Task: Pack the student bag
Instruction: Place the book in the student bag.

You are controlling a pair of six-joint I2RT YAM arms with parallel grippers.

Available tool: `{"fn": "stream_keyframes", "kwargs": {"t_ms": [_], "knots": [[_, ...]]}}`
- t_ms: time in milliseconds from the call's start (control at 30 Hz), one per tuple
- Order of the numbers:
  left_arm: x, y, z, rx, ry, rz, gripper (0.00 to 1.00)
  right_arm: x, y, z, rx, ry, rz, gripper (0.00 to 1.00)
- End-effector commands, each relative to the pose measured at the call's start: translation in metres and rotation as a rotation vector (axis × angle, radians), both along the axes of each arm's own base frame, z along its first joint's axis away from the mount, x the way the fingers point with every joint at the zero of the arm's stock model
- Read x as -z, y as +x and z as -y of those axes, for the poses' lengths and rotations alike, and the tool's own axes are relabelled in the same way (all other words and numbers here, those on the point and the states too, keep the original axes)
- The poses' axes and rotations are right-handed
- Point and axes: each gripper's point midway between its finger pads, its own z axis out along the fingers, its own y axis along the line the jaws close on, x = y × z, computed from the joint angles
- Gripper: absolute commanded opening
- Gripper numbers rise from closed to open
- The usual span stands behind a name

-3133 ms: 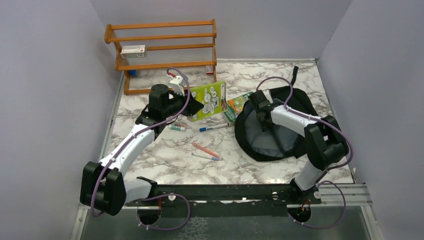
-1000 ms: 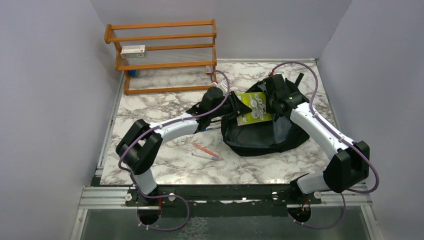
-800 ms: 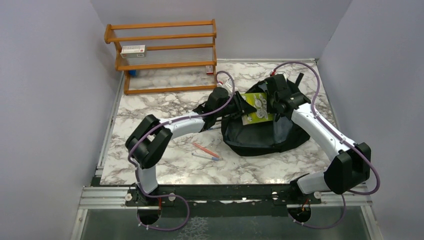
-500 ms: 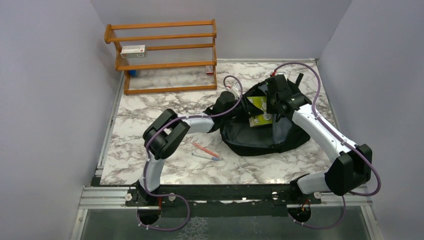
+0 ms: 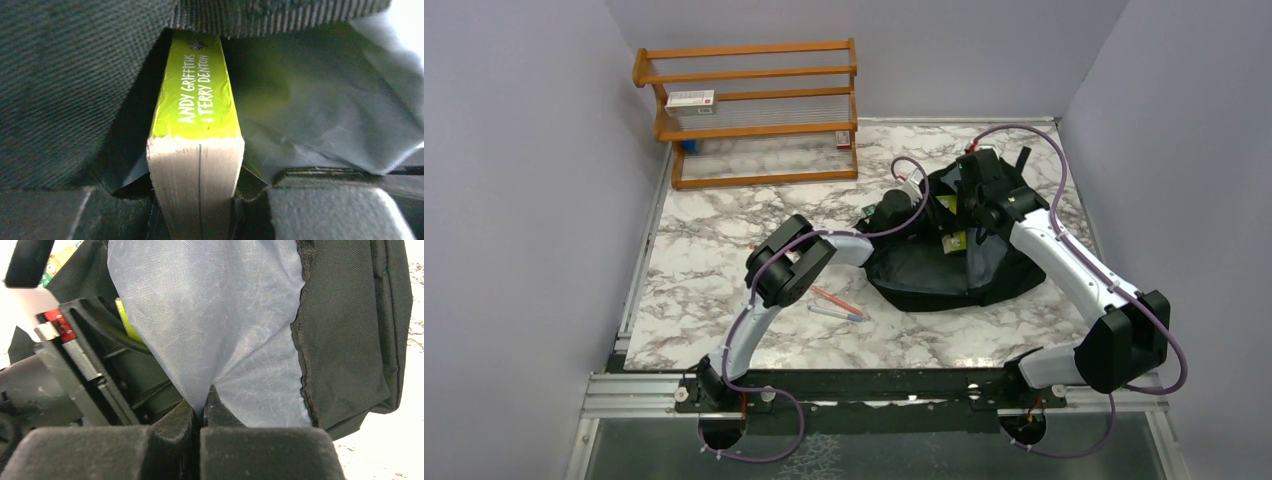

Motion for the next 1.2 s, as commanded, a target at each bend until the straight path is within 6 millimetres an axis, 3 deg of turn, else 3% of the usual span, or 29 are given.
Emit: {"fn": "stream_keyframes", "kwargs": {"t_ms": [0, 233, 433, 633, 700, 1167], "knots": [[-0.052, -0.003, 0.021, 0.030, -0.162, 0.113, 0.00, -0.020, 0.009, -0.014, -0.019, 0.088, 0.081, 0.01], [-0.034, -0.003, 0.033, 0.048, -0.139, 0.102, 0.00, -0.016, 0.009, -0.016, -0.029, 0.094, 0.075, 0.01], [-0.016, 0.000, 0.033, 0.041, -0.080, 0.097, 0.26, -0.013, 0.009, -0.015, -0.027, 0.092, 0.072, 0.01], [-0.009, 0.001, 0.036, 0.048, -0.055, 0.095, 0.40, -0.011, 0.008, -0.014, -0.026, 0.087, 0.069, 0.01], [-0.006, 0.000, 0.035, 0.051, -0.048, 0.093, 0.50, -0.011, 0.007, -0.013, -0.023, 0.085, 0.070, 0.01], [0.013, -0.001, 0.025, 0.032, 0.072, 0.055, 0.65, -0.006, 0.004, -0.006, -0.004, 0.065, 0.066, 0.01]]}}
